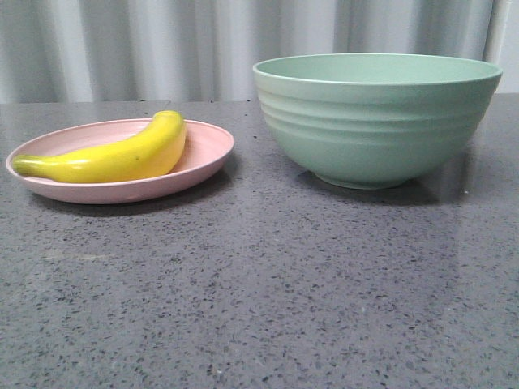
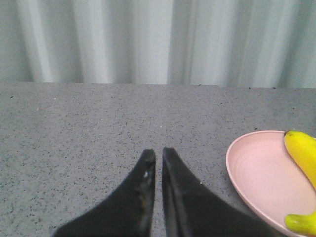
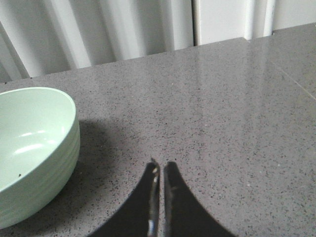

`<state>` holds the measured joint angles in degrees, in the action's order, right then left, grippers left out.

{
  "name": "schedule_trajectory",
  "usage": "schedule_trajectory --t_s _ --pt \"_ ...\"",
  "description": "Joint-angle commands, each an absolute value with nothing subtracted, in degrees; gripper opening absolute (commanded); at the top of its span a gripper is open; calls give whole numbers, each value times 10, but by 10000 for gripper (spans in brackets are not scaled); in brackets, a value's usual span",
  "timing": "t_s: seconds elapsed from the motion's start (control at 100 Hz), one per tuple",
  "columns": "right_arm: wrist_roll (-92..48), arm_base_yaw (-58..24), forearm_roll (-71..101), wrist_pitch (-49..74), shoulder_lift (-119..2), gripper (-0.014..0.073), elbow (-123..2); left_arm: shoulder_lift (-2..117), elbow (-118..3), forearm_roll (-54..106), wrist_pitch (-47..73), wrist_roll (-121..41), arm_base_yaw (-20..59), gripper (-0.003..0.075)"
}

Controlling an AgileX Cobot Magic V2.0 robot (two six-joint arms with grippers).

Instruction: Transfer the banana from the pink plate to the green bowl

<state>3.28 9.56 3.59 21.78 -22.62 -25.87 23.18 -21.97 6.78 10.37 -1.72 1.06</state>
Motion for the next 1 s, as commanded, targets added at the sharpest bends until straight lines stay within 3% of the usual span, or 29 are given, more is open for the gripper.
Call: schedule_trajectory --t_s 0.0,0.12,0.35,0.52,0.73,0.99 --pt "29 98 39 184 -237 -72 -280 249 -242 68 37 -15 11 118" --pt "29 98 39 190 -237 -72 -280 254 -242 68 13 -15 11 318" --pt "29 98 39 188 -237 -72 -277 277 -243 83 -25 -15 12 355" --pt "29 98 39 188 -237 -72 -277 315 -244 83 -37 -15 43 498" --pt "29 98 39 188 -237 -72 -277 391 -278 83 -31 -15 118 502" --pt "29 98 39 186 -237 -72 -277 546 -394 83 66 -15 219 461"
